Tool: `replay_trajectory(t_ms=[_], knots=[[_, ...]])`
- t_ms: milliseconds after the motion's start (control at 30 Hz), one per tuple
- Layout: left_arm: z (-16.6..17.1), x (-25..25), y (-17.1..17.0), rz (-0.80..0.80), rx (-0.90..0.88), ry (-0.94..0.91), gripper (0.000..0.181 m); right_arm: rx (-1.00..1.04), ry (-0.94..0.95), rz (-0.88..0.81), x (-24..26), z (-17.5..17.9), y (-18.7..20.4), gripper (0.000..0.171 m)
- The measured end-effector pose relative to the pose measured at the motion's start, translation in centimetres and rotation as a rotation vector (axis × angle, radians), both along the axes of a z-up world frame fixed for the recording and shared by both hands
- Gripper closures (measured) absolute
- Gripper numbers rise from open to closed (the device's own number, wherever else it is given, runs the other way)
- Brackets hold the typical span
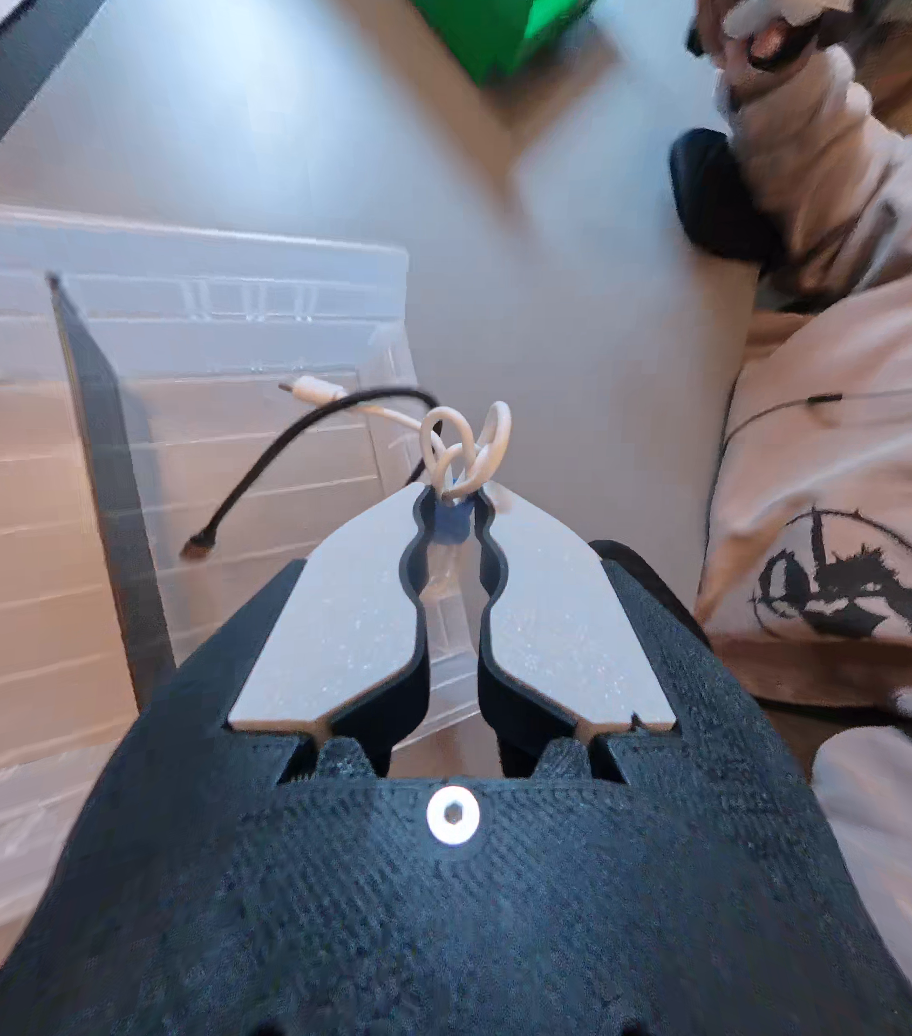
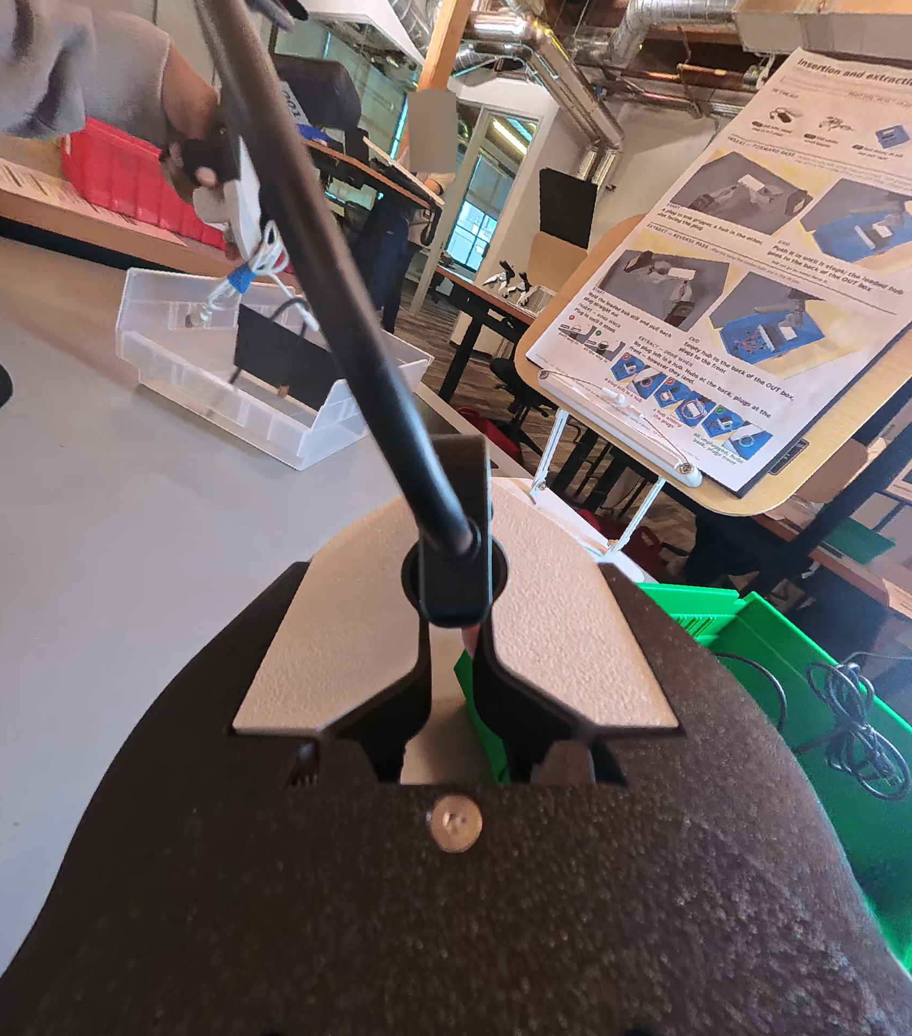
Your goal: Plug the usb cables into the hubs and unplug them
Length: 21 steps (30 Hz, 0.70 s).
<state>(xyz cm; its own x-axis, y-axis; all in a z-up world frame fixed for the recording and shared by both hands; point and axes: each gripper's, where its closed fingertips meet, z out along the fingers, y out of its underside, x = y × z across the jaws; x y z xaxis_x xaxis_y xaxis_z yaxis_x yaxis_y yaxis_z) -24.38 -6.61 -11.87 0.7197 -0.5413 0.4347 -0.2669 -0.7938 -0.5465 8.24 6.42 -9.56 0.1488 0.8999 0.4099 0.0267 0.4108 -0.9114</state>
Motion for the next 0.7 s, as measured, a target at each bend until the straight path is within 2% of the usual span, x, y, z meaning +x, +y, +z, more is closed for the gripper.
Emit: replay_trajectory(t_ms=[100,267,333,400,533,633,700], knots=[[-1.7,-1.7,0.1,0.132,-0.164,0.073,0.168,-0.021,-0.004,0.007,-0.1,-0.2,0.1,0.161],[-3.0,-1.3,-0.9,0.002,-0.282,0.344,0.168,-0.031,-0.018,0.012,-0.2,-0.7,0.2,0.160],[-2.6,-0.8,-0.2,-0.026,-0.269,0.416,0.168,-0.027,-0.021,0.016,-0.3,-0.7,0.1,0.161],[-1.5,-0.2,0.9,-0.041,-0.196,0.468,0.168,-0.016,-0.019,0.013,-0.2,-0.6,0.0,0.161],[2.0,3.9,3.3,-0.086,0.074,0.460,0.168,-0.008,-0.011,0.005,0.1,-0.3,0.3,0.161],[3.4,9.0,3.6,-0.208,0.301,0.440,0.168,-0.018,-0.013,-0.003,0.3,-0.2,0.7,0.161],[2.9,13.0,2.9,-0.336,0.447,0.440,0.168,-0.018,-0.019,-0.014,0.4,-0.3,1.0,0.161]])
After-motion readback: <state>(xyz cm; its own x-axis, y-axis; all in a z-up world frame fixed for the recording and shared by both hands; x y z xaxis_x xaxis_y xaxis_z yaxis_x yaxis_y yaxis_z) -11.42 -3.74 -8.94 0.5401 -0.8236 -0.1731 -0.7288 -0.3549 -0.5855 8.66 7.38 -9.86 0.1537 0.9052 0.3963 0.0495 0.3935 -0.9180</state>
